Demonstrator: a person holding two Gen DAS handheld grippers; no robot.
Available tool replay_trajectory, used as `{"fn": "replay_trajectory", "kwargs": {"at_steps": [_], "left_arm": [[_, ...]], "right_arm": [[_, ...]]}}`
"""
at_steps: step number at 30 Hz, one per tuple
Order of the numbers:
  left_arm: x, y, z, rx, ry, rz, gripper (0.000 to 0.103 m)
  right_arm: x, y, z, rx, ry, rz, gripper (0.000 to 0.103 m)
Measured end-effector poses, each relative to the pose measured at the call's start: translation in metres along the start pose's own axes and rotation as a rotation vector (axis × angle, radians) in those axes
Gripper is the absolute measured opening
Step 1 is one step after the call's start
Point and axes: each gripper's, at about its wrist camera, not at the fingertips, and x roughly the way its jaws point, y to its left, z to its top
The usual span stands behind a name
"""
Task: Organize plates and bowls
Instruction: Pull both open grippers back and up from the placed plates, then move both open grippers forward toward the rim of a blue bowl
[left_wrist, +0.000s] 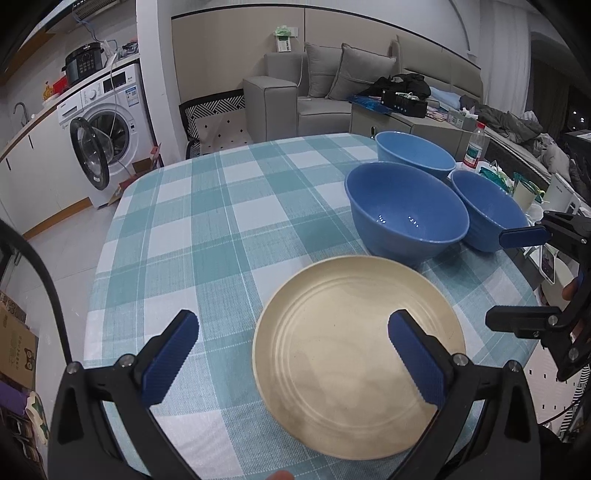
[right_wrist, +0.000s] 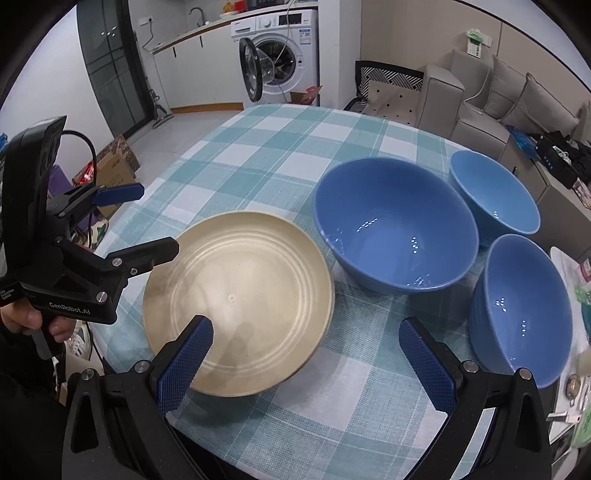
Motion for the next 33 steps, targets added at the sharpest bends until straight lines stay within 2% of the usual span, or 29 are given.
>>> {"fn": "replay_trajectory", "kwargs": {"at_steps": [7, 33], "left_arm": [[-0.003, -0.006, 0.015, 0.021, -0.021, -0.002, 0.103], [-0.006, -0.030, 0.070, 0.074, -0.080, -0.046, 0.103]], "right_arm": [[-0.022, -0.020, 0.005, 0.061, -0.053, -0.015, 0.102], [-0.072, -0.076, 0.016, 0.172, -0.145, -0.087, 0.102]]}}
